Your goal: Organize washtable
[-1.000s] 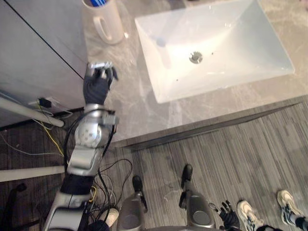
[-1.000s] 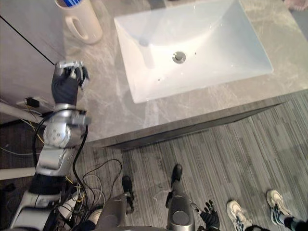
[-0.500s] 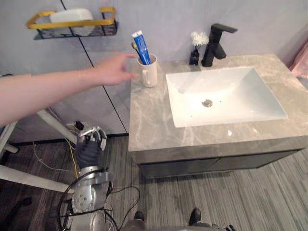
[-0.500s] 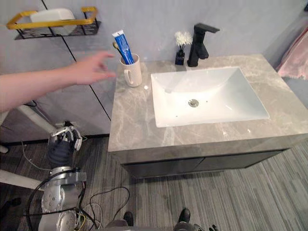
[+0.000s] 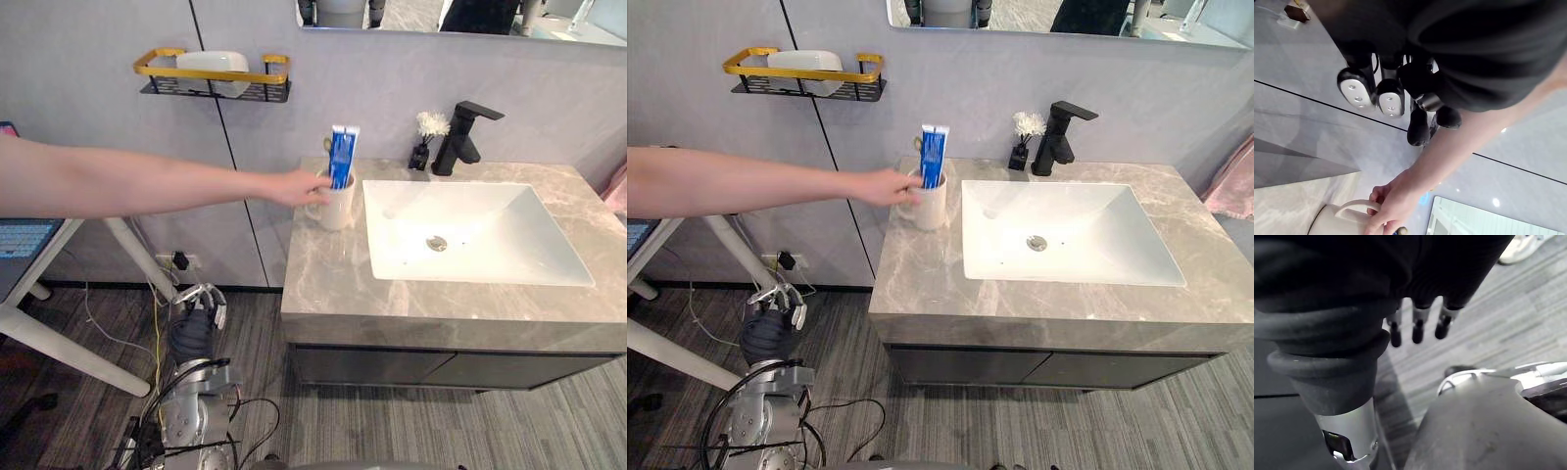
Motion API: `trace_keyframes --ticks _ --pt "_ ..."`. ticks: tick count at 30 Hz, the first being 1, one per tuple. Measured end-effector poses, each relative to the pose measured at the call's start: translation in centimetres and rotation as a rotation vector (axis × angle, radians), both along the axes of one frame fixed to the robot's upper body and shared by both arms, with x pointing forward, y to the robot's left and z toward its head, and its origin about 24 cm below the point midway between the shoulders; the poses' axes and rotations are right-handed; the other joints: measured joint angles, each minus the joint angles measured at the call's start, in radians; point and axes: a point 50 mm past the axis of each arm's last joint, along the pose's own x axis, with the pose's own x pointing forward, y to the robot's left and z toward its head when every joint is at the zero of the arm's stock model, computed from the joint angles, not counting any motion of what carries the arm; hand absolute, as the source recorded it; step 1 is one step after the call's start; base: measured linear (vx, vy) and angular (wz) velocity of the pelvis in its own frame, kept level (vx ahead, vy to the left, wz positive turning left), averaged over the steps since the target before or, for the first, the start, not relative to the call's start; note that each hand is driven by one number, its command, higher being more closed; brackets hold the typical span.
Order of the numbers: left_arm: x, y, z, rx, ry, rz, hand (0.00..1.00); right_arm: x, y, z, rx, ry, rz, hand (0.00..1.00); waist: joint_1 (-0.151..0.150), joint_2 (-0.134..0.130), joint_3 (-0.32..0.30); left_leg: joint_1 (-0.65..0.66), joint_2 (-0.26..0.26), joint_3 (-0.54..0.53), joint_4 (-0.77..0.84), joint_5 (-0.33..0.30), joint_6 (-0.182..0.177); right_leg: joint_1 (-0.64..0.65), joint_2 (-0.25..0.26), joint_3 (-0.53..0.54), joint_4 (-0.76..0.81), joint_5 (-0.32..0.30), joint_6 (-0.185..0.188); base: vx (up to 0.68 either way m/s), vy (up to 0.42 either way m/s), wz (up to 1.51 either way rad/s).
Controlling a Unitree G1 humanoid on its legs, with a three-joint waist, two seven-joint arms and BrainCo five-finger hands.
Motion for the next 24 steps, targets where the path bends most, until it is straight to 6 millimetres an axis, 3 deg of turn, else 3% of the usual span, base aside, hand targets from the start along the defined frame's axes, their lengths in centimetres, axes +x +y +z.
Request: trace_keyframes --ticks 7,18,24 --pt "0.0 -0.2 -1.2 -0.017 0.060 -0.016 1.00 0.1 0.3 0.0 0.009 -0.002 -0.003 0.00 0.000 -0.010 -0.025 0.002 0.001 0.001 -0.010 0.006 -0.002 0.003 -0.001 -0.010 -0.001 0.000 0.000 0.00 -0.002 0.03" --pt "0.2 -0.8 -1.2 -0.011 0.059 -0.041 1.00 0.1 0.5 -0.1 0.017 0.001 -0.003 0.00 -0.001 -0.014 -0.041 0.021 0.004 0.022 -0.029 0.011 -0.003 0.008 -0.001 -0.006 -0.003 0.000 0.000 0.00 -0.001 -0.01" --pt "0.7 -3.5 -0.6 0.002 0.028 -0.202 1.00 -0.1 0.5 -0.1 0.020 0.012 -0.003 0.00 -0.004 -0.015 -0.056 0.023 0.002 0.023 -0.046 0.019 -0.005 0.006 0.002 -0.001 -0.017 0.002 0.002 0.00 0.000 0.00"
